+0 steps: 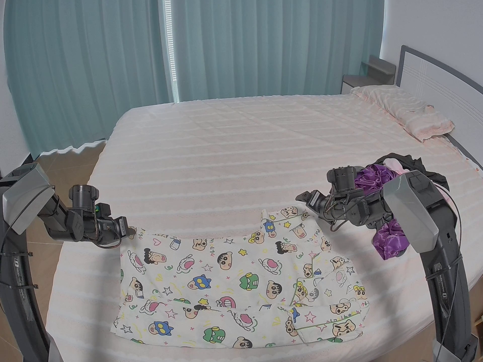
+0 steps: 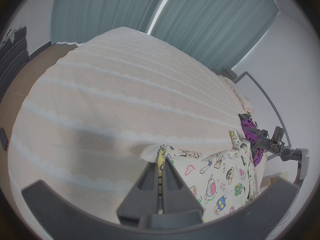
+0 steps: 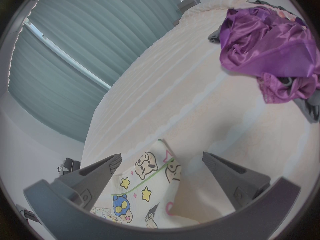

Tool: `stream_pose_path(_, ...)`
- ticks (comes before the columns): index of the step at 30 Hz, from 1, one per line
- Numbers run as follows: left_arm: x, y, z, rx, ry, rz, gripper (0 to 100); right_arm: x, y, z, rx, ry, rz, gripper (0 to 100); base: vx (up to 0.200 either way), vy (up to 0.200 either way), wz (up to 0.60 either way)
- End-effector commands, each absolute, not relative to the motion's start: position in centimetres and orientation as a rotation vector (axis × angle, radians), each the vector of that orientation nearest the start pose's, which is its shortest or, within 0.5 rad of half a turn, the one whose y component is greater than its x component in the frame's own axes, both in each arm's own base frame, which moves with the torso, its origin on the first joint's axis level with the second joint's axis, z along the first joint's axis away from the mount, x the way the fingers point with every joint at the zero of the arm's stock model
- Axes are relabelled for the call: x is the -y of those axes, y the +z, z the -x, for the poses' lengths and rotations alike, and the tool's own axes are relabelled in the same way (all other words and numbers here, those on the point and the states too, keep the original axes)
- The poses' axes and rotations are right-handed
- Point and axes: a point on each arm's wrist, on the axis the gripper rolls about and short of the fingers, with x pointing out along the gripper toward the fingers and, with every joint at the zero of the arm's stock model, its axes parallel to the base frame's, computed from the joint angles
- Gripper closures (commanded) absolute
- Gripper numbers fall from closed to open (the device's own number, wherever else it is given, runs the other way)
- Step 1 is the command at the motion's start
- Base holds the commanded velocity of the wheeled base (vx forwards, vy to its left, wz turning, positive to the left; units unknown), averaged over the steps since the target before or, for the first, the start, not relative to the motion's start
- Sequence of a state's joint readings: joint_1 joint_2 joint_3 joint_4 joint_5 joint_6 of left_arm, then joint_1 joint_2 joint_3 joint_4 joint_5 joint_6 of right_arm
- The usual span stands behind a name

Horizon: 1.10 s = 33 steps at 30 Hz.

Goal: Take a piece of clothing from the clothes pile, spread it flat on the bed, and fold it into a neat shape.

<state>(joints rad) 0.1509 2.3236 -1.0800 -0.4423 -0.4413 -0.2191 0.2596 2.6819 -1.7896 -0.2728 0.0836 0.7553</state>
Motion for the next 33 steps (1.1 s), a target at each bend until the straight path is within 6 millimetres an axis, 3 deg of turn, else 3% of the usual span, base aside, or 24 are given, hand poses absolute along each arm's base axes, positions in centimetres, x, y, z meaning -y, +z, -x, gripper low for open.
stream_pose_path(1, -5.0, 0.6, -39.9, -0.801, -0.192, 0.441, 100, -14.5, -2.9, -50.6, -0.741, 0.092, -0.662, 0, 0.000, 0.000, 0.00)
stream_pose_path(6, -5.0, 0.6, -39.9, -0.801, -0.192, 0.441, 100, -14.8, -3.5, -50.8, -0.757, 0.092, -0.657, 0, 0.000, 0.000, 0.00)
stream_pose_path(7, -5.0, 0.6, -39.9, -0.801, -0.192, 0.441, 100, -14.8, -3.6, -50.7, -0.766, 0.088, -0.656, 100, 0.000, 0.000, 0.00)
stream_pose_path(21, -4.9, 0.8, -39.9, -0.797, -0.193, 0.436, 100, -14.2, -3.1, -50.9, -0.773, 0.068, -0.672, 100, 0.000, 0.000, 0.00)
stream_pose_path(33, -4.7, 1.1, -40.1, -0.783, -0.150, 0.407, 100, -12.4, 1.0, -51.3, -0.706, 0.071, -0.778, 100, 0.000, 0.000, 0.00)
